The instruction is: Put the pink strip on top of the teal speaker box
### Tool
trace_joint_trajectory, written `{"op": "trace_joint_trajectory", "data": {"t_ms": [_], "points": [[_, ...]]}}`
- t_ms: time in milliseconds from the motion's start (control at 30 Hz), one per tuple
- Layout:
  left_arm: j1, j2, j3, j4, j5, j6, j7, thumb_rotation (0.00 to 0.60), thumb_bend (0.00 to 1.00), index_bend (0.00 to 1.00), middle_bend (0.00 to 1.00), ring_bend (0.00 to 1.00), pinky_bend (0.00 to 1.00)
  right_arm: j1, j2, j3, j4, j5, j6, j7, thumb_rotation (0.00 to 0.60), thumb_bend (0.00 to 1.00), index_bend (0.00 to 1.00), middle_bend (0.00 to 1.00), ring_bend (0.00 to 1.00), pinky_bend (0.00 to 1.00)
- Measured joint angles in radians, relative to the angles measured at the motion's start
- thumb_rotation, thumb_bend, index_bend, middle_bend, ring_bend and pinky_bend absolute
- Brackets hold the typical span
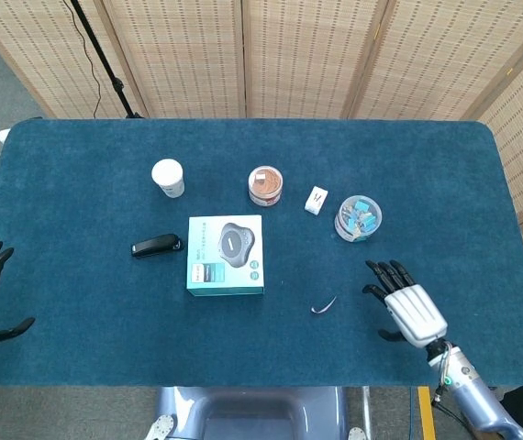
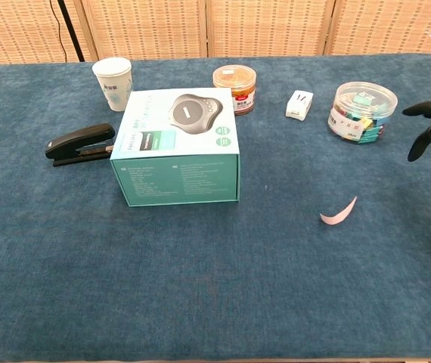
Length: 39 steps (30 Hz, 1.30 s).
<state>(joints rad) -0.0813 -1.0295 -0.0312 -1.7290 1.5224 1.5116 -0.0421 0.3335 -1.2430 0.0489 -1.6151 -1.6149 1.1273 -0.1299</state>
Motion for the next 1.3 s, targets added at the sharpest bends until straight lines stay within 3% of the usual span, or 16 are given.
{"op": "trace_joint_trajectory", "data": {"t_ms": [167, 367, 1300], "points": [[-0.002, 0.002, -0.002, 0.003, -0.001, -0.006, -0.01, 0.6, 0.0, 0.0, 0.0, 0.0, 0.0, 0.036, -0.05, 0.015, 0.01, 0.045, -0.041, -0.025, 0.6, 0.27, 0.35, 0.0, 0.0, 0.0], [-0.006, 0.002, 0.0, -0.002, -0.001, -0.015, -0.002, 0.6, 0.0, 0.0, 0.0, 0.0, 0.0, 0.059, -0.105, 0.031, 0.038, 0.071, -0.049, -0.069, 0.6, 0.37, 0.36, 0.0, 0.0, 0.0], [-0.007, 0.002, -0.006, -0.008, -0.021, -0.028, -0.002, 0.6, 0.0, 0.0, 0.0, 0.0, 0.0, 0.132, -0.273, 0.025, 0.179, 0.127, -0.089, -0.083, 0.6, 0.41, 0.39, 0.0, 0.0, 0.0]]}}
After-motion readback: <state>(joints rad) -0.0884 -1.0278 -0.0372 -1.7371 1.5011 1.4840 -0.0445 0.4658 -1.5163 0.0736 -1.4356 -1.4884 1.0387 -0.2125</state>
